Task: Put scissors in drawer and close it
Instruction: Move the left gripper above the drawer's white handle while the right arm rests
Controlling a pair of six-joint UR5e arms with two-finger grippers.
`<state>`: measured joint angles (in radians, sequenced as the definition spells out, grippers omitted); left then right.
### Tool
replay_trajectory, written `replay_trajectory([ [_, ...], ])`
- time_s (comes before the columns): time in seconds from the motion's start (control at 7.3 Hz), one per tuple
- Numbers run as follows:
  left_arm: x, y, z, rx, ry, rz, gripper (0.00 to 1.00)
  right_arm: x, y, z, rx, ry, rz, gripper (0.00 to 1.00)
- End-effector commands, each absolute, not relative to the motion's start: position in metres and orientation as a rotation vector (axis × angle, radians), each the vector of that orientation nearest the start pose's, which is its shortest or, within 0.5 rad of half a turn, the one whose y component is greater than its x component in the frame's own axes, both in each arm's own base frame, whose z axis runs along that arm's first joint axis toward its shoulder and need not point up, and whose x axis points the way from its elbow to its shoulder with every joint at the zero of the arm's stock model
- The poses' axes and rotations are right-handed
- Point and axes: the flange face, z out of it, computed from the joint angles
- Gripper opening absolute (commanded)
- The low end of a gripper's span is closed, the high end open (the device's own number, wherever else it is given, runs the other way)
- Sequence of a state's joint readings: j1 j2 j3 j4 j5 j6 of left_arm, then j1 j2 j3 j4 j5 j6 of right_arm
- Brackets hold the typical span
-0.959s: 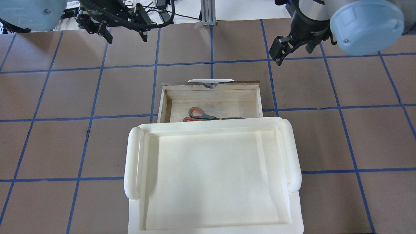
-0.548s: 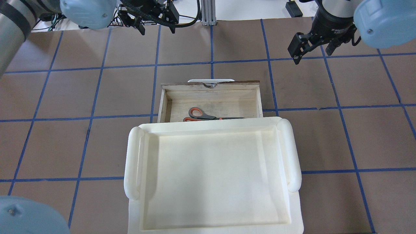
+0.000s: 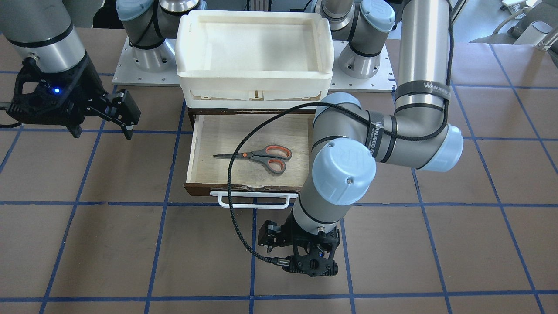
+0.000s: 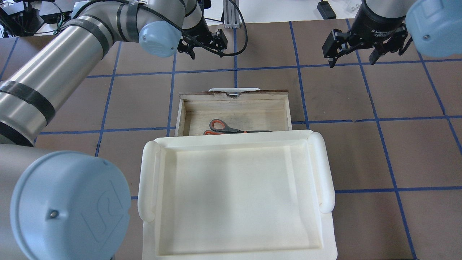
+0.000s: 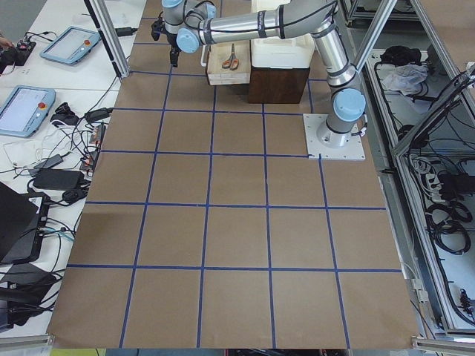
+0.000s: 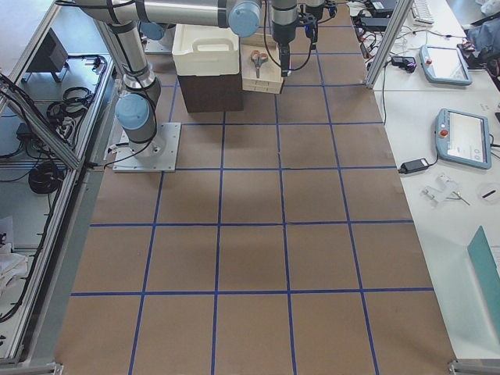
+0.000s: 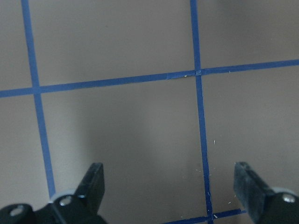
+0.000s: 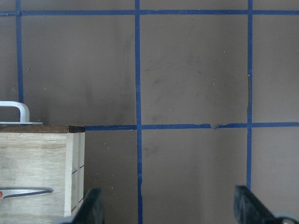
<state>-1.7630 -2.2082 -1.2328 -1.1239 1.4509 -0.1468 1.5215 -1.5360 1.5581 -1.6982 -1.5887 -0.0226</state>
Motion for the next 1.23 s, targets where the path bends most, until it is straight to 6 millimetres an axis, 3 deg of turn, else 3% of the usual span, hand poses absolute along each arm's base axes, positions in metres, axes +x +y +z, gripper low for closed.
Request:
replay_trajectory([
  [0.0, -0.305, -0.704, 0.261, 0.05, 3.293, -0.133, 1.0, 0.113, -0.507, 0.499, 0.081, 3.149, -0.176, 1.0],
  [0.14, -0.308, -0.705, 0.237, 0.044, 3.318, -0.066, 1.0, 0.122, -0.502, 0.503, 0.055, 3.15, -0.186, 1.0],
  [0.27, -0.314, -0.7, 0.225, 0.044, 3.312, -0.012, 1.0, 0.122, -0.501, 0.503, 0.046, 3.156, -0.184, 1.0],
  [0.96, -0.309, -0.684, 0.225, 0.017, 3.33, 0.244, 1.0, 0.121, -0.502, 0.501, 0.044, 3.165, -0.177, 1.0],
  [1.1, -0.309, -0.679, 0.234, 0.018, 3.329, 0.275, 1.0, 0.121, -0.502, 0.501, 0.056, 3.165, -0.177, 1.0],
])
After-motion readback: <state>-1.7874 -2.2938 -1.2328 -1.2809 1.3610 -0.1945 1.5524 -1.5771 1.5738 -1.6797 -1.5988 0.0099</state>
